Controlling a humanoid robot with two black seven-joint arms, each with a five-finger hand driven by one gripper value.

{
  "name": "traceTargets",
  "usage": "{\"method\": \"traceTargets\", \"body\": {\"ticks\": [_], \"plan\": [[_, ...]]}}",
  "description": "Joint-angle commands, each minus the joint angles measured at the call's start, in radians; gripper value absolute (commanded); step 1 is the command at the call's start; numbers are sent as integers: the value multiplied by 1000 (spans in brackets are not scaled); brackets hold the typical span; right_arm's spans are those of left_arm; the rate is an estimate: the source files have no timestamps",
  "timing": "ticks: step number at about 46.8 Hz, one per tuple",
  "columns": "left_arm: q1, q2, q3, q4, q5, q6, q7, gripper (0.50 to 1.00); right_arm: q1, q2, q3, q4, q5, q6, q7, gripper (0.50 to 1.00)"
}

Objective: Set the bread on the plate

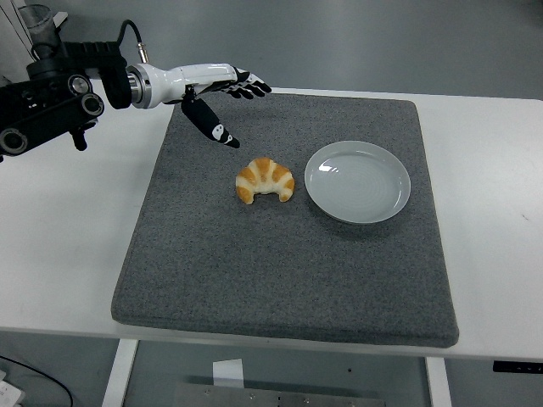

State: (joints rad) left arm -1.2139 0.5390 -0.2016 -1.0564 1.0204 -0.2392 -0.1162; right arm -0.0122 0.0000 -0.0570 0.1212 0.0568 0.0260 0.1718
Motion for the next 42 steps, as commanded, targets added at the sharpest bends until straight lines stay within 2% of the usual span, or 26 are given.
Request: {"method": "traceTargets", "body": {"ticks": [1, 12, 19, 28, 33, 42], "plan": [[10, -22, 10, -11, 16, 29, 1, 969, 0, 0, 0, 0, 0, 0, 0, 932], [63, -91, 54, -16, 128, 147, 3, 973, 0, 0, 0, 0, 0, 0, 0, 932], [100, -108, 59, -5, 222, 205, 3, 973, 0, 0, 0, 0, 0, 0, 0, 932], [132, -126, 68, 9, 247, 258, 3, 973, 0, 0, 0, 0, 0, 0, 0, 932], [155, -162, 70, 44, 291, 300, 3, 973, 0, 0, 0, 0, 0, 0, 0, 932], [168, -186, 68, 70, 305, 314, 3, 971, 0, 0, -1, 0, 0, 0, 0, 932]]}}
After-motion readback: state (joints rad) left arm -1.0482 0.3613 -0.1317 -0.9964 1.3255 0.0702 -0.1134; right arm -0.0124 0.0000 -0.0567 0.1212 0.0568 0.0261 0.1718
